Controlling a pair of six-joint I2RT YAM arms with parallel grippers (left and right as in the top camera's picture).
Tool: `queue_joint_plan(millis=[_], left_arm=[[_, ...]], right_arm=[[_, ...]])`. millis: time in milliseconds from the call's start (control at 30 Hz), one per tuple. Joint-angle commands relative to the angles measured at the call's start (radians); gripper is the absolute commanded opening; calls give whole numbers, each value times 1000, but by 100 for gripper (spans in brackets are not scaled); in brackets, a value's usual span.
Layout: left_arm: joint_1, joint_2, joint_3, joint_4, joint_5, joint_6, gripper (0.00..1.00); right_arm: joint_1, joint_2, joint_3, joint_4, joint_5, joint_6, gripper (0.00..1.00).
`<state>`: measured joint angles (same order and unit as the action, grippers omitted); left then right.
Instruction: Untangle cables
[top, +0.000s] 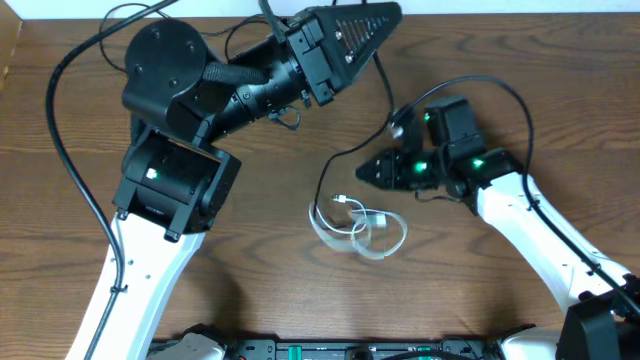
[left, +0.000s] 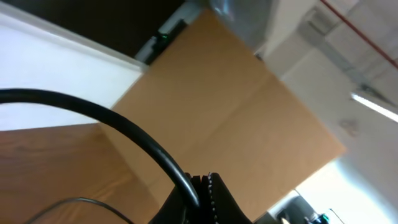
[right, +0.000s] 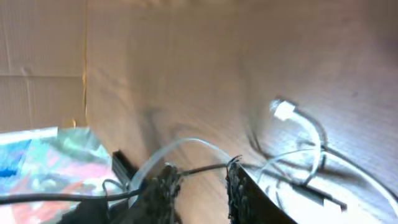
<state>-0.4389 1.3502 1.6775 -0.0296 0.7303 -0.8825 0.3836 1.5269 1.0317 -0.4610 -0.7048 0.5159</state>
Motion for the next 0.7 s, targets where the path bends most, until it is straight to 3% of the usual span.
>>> queue_joint_plan(millis=[0,33,167,367,667], left_arm=[[45,-9,17,-71,-103,60,7],[53,-9,17,-88,-109,60,8],[78,-9,17,-105,-116,110,7],[92,-9,17,-101,-290,156,7],[92,-10,17,180,-325,46,7]], right_arm=[[3,-7,2,-84,-61,-55,49],[3,-7,2,-106,-61,-63,60],[4,-7,2,-159,-58,-98,80],[16,-6,2,-203,-51,-158,82],[131,-6,2,-166,101,-66,75]])
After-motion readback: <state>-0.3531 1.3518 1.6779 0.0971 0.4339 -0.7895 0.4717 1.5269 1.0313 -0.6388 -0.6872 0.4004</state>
